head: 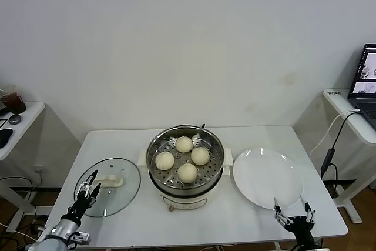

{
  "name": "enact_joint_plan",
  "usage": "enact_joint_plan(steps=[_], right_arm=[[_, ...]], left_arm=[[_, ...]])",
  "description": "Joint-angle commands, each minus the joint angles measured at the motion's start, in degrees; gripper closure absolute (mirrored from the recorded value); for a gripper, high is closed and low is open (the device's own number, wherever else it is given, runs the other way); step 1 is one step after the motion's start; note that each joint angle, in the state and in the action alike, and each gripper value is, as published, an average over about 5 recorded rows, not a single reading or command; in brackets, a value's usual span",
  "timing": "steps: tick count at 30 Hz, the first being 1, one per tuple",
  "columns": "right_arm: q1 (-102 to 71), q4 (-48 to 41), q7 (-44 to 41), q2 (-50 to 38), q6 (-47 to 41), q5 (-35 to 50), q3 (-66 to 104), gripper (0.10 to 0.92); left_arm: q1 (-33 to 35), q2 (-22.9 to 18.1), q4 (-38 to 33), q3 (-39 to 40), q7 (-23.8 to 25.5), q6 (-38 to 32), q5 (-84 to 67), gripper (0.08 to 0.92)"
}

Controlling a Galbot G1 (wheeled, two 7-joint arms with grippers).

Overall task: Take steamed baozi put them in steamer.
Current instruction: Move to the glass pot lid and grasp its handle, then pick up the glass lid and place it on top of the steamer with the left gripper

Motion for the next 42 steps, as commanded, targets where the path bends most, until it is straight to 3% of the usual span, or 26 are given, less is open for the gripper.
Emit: enact_joint_plan(steps=[1, 11, 29, 32, 37, 42], right_arm=[[-0.7, -0.2, 0.1, 0.5, -0.2, -0.4, 0.1, 0.203], [-1.1, -0.6, 0.0, 0.6, 0.1, -1.2, -0.2, 0.203], [-1.0, -0.9, -0.3, 0.6, -0.2, -2.0, -1.6, 0.203], [-1.1, -0.9, -0.4, 0.5, -0.2, -2.1, -2.0, 0.203], [-1.1, -0.9, -0.4, 0.1, -0.3, -2.3, -2.6, 0.203], [-0.8, -0.8, -0.5, -0.4, -0.5, -2.4, -3.3, 0.203]], left_arm=[[-7.3, 0.7, 6.8, 3.3, -0.1, -0.1, 2.3, 0.177], [-10.3, 0.5, 10.1, 4.0, 0.7, 0.3, 2.6, 0.212], [-10.5, -0.7, 11.1, 3.9, 0.3, 0.2, -0.2, 0.727], [-8.6, -0.6, 7.6, 3.4, 0.1, 1.2, -2.8, 0.791], [-2.8, 0.9, -3.7, 2.2, 1.6, 5.6, -9.2, 0.814], [5.8, 3.4, -15.7, 0.5, 3.2, 15.8, -14.7, 0.828]])
